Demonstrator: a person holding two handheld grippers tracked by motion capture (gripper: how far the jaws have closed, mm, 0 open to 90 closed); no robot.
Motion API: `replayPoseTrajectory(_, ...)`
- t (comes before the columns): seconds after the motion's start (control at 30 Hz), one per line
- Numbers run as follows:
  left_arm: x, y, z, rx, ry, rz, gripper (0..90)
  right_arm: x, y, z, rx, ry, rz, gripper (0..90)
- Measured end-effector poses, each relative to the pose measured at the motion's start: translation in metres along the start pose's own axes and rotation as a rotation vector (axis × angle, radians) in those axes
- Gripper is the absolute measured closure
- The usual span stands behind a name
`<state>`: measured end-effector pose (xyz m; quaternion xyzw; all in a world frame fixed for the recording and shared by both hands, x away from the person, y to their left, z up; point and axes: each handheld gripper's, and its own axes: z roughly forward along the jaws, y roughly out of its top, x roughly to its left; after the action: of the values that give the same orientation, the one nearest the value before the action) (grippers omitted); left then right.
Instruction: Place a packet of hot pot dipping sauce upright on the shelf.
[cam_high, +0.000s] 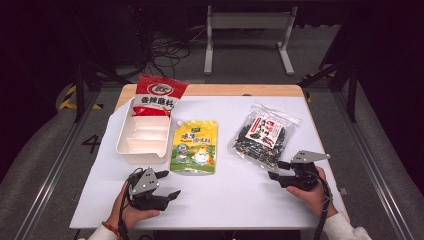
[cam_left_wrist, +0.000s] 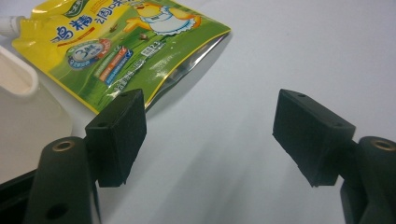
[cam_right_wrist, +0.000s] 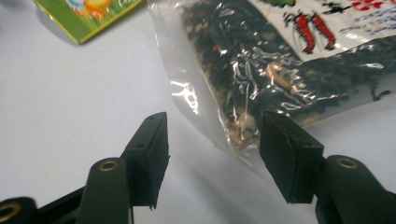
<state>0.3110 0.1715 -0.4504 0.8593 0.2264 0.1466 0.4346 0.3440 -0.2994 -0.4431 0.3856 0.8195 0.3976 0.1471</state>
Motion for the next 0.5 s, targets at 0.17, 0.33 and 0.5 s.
replayPoseTrajectory(0.17, -0.0004, -0.0001, 0.0021, -0.002, -0.018, 0.003, 26.3, -0.0003, 0.0012, 0.0012, 0.0, -0.048, -0.051, 71.8)
replayPoseTrajectory(0.33, -0.0001, 0.0006, 0.001, 0.003, -0.019, 0.01, 26.3, 0.001, 0.0007, 0.0004, -0.004, -0.026, -0.088, 84.8)
replayPoseTrajectory(0.5, 0.0018, -0.0005, 0.0003, 0.001, -0.025, -0.005, 26.1, 0.0065, 0.0032, 0.0, 0.003, 0.013, -0.129, 89.9)
